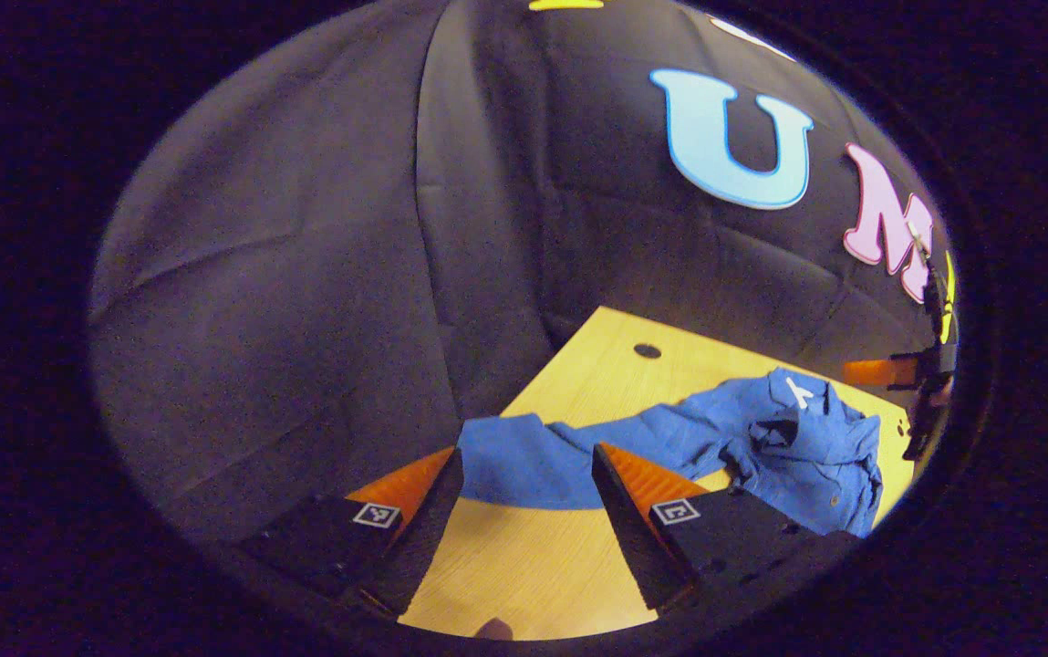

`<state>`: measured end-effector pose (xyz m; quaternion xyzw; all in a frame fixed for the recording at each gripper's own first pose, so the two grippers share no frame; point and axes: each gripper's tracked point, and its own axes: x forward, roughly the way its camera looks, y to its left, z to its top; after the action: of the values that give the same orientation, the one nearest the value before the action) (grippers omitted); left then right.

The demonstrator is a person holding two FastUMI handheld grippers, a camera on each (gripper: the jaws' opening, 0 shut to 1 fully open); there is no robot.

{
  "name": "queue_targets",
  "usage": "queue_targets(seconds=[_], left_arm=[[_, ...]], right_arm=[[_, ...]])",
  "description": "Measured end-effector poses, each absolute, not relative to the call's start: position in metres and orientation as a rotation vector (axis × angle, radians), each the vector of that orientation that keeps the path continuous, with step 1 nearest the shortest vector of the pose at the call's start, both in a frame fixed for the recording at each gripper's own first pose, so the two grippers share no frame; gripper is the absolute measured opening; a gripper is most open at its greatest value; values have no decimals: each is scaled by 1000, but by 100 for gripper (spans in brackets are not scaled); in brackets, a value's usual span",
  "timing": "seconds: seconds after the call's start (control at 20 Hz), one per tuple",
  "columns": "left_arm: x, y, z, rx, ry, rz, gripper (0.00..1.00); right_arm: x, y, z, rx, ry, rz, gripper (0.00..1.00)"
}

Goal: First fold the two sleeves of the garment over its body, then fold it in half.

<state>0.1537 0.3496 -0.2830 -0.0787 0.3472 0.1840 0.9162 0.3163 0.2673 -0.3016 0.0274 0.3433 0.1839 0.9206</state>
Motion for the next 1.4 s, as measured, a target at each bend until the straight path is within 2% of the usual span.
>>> queue_targets(seconds=[0.3,0.6,0.65,0.85,0.9,1.05,1.15,1.25,1.4], left_arm=[[166,364,-336,-146,912,428,84],[168,361,-337,-199,1057,425,85],[176,364,-324,-198,994,417,84],[184,364,-338,-153,1006,323,82],[187,364,-340,-151,1015,312,78],[189,360,-335,-189,1026,318,16],[190,357,-330,-224,1058,313,1],[191,351,-324,-205,1069,289,1],[216,331,-272,-197,961,212,1]], right_arm=[[256,174,-244,41,649,329,98],[208,113,-263,75,730,216,98],[203,108,-263,93,738,202,98],[193,98,-262,125,749,172,99],[191,98,-261,126,750,175,99],[184,102,-262,128,765,187,98],[182,101,-264,142,774,193,98],[180,98,-265,143,777,189,98],[171,92,-268,168,784,181,98]])
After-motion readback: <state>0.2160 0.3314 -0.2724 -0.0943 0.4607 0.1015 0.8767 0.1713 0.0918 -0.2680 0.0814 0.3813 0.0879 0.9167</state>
